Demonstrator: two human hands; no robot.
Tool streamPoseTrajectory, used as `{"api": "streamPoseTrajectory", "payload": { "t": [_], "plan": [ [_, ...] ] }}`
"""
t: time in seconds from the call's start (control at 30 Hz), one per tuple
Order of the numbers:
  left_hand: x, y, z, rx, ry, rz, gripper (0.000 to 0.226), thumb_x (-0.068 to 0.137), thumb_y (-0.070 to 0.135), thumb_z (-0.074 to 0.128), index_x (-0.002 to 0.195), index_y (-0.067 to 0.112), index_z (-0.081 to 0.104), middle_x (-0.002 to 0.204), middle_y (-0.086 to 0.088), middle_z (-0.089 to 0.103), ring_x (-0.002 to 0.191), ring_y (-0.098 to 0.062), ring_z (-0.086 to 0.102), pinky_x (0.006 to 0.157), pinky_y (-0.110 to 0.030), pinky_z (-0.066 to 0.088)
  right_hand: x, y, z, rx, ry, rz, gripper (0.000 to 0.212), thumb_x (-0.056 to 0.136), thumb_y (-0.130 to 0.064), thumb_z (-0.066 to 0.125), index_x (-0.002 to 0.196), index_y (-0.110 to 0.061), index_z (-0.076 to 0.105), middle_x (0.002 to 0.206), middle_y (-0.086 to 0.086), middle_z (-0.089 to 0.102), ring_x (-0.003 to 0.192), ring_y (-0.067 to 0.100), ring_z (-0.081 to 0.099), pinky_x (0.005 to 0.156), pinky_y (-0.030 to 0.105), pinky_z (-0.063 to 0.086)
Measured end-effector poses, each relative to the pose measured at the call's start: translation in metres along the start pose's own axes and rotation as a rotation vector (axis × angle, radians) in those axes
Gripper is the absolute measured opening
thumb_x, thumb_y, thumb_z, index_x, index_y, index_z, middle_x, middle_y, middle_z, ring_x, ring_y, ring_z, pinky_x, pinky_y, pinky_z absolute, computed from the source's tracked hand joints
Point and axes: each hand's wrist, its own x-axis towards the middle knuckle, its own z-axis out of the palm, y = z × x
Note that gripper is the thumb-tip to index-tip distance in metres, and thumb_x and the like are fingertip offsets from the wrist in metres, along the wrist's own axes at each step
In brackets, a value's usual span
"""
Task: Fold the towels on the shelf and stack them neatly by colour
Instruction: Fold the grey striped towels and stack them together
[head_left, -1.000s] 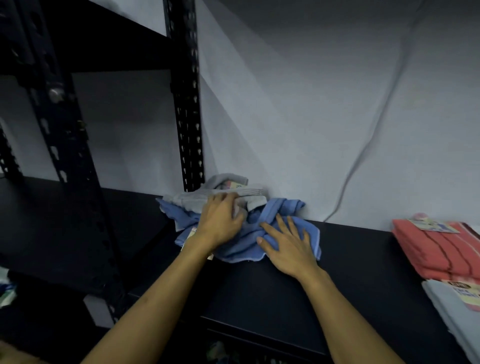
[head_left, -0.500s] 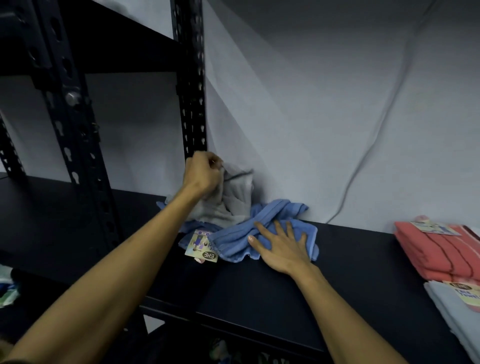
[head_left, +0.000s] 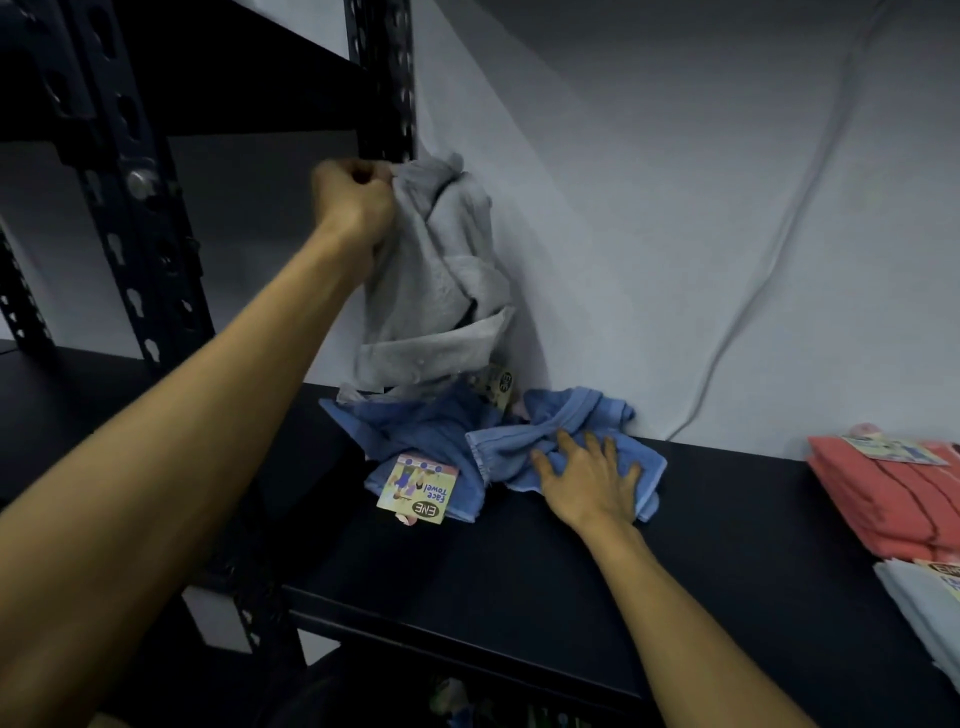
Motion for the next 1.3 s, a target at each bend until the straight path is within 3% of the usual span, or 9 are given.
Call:
{"api": "streamPoseTrajectory", "payload": {
  "t": [0.1,0.17,0.37,0.5,0.7,0.93,1.13,1.23,1.3],
  "plan": [
    [-0.009,-0.002,0.004,-0.015,-0.071,0.022,0.017,0.097,0.02,0.059,0.091,0.015,0.075,0.091,0.001,0.074,0.087,-0.012,0.07,0.084,-0.031,0.061,0.0,0.003,-0.009,0.047,0.153,0.151,0.069,0.096,-0.07,0.025,0.154,-0.033,0.027,0.165,0.008,0.019,0.151,0.036,0.013,0.117,0.063,0.015],
    [-0.016,-0.008,0.006,-0.022,-0.074,0.016,0.017,0.097,0.021,0.06,0.093,0.013,0.075,0.092,-0.001,0.075,0.089,-0.014,0.07,0.087,-0.034,0.06,0.0,0.002,-0.012,0.05,0.033,0.272,0.075,0.094,-0.075,0.017,0.158,-0.035,0.013,0.167,0.012,0.006,0.151,0.043,0.007,0.117,0.067,0.006],
    [-0.031,-0.013,0.012,-0.025,-0.12,-0.079,0.018,0.098,0.015,0.057,0.095,0.01,0.074,0.096,-0.005,0.075,0.095,-0.019,0.071,0.092,-0.039,0.06,0.003,-0.058,0.019,0.127,-0.014,-0.01,0.076,0.094,-0.069,0.029,0.154,-0.023,0.02,0.16,0.011,0.028,0.146,0.035,0.025,0.118,0.054,0.019],
    [-0.046,-0.014,0.015,-0.019,-0.14,-0.093,0.018,0.099,0.014,0.056,0.098,0.01,0.074,0.095,-0.003,0.073,0.095,-0.017,0.069,0.09,-0.036,0.06,0.013,-0.076,0.016,0.866,-0.066,-0.064,0.056,0.09,-0.043,0.061,0.138,-0.023,0.041,0.131,0.005,0.059,0.124,0.029,0.056,0.101,0.043,0.047],
    [-0.082,0.003,0.037,-0.142,-0.243,-0.045,0.02,0.101,0.012,0.056,0.087,0.015,0.071,0.088,0.0,0.071,0.082,-0.011,0.067,0.078,-0.024,0.057,0.008,-0.004,-0.034,1.673,-0.057,0.212,0.019,0.095,-0.027,0.06,0.106,-0.012,0.066,0.118,0.011,0.066,0.113,0.028,0.061,0.09,0.04,0.049],
    [-0.16,-0.022,0.113,-0.323,-0.458,-0.294,0.014,0.099,0.004,0.058,0.094,0.004,0.072,0.072,-0.003,0.065,0.056,-0.008,0.057,0.047,-0.014,0.044,-0.053,0.063,-0.133,1.33,0.0,0.071,0.046,0.089,-0.034,0.072,0.127,-0.011,0.06,0.116,0.006,0.073,0.107,0.021,0.07,0.092,0.042,0.056],
    [-0.218,-0.098,0.142,-0.074,-0.568,-0.391,0.011,0.093,0.005,0.058,0.099,0.005,0.068,0.09,-0.005,0.069,0.088,-0.023,0.065,0.074,-0.025,0.052,-0.1,0.119,-0.144,0.835,0.206,0.093,0.008,0.084,0.0,0.074,0.077,-0.002,0.073,0.067,0.009,0.07,0.057,0.012,0.061,0.055,0.027,0.048],
    [-0.245,-0.109,0.123,0.111,-0.713,-0.185,0.027,0.094,0.025,0.068,0.117,0.012,0.06,0.108,0.0,0.062,0.099,-0.017,0.062,0.089,-0.028,0.049,-0.115,0.131,-0.143,0.617,0.096,-0.04,0.003,0.085,-0.01,0.077,0.087,-0.012,0.077,0.085,-0.003,0.073,0.073,0.002,0.065,0.069,0.016,0.048],
    [-0.262,-0.111,0.095,0.216,-0.775,-0.02,0.04,0.094,0.037,0.068,0.127,0.019,0.055,0.121,0.0,0.052,0.106,-0.012,0.055,0.095,-0.028,0.043,-0.123,0.137,-0.135,0.434,-0.076,-0.112,0.028,0.084,-0.027,0.08,0.11,-0.024,0.074,0.111,-0.011,0.069,0.1,0.001,0.062,0.088,0.017,0.046]
  ]
}}
